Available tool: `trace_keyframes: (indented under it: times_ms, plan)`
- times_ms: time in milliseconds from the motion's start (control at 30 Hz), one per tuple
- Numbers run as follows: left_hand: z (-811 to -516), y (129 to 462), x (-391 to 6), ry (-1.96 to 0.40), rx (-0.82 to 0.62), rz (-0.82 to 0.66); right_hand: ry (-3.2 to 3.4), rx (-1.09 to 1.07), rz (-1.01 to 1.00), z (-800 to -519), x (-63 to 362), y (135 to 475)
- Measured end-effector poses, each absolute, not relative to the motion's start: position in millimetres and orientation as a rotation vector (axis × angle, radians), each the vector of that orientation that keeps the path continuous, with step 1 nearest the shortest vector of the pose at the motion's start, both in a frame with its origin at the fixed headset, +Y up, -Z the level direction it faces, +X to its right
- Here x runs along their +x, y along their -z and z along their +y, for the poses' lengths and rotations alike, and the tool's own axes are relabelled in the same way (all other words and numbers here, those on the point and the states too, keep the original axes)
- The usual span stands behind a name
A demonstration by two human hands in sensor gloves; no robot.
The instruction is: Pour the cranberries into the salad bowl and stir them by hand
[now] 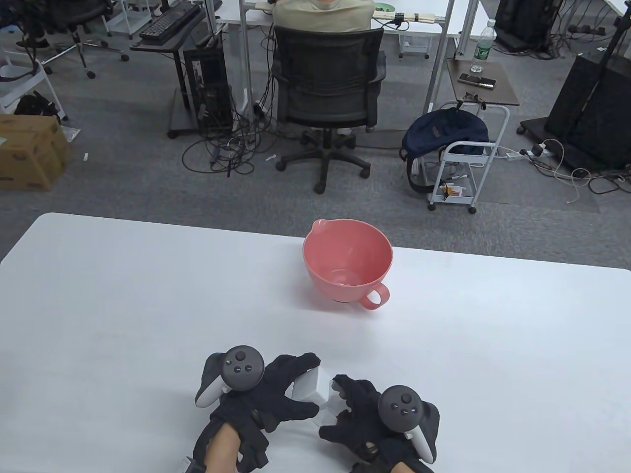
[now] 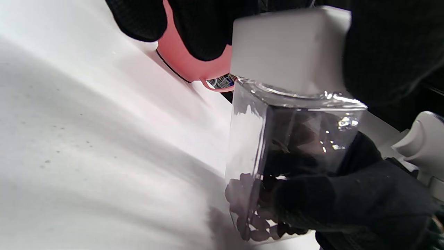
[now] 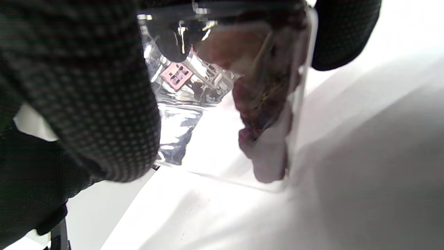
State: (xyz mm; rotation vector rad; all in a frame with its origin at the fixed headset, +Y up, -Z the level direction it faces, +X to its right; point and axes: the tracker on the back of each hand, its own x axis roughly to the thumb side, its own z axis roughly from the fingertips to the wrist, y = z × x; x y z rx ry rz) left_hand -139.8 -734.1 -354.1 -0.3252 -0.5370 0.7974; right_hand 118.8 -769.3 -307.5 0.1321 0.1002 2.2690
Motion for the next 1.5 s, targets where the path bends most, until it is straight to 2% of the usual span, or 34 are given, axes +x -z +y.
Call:
trace_keyframes:
  times_ms: [433, 667, 800, 1033, 1267, 1500]
  plan:
    - [-734.9, 351.6, -143.2, -0.864, -0.189, -0.368, -2.317, 0.069, -0.004, -764.7, 120.2, 305.7]
    - [-727.6, 356.5, -178.1, -0.92, -0.097, -0.251, -2.271, 0.022, -0.006, -766.0, 127.6, 306.5]
    - [-727.6, 359.0, -204.6, -0.837, -0.076, -0.153, -2.214, -0.002, 0.007, -767.4, 130.1, 307.7]
    - [-744.1, 362.4, -237.5, -0.7, -0.086, 0.039, -2.185, -0.026, 0.013, -768.9, 133.1, 308.0]
    - [-758.3, 367.0, -245.2, -0.571, -0.191, 0.123, -2.132, -0.031, 0.007, -768.1, 138.8, 309.0]
    - [-767.8, 368.8, -247.3, -0.498, -0.213, 0.17, -2.052, -0.047, 0.001, -768.4, 145.4, 310.5]
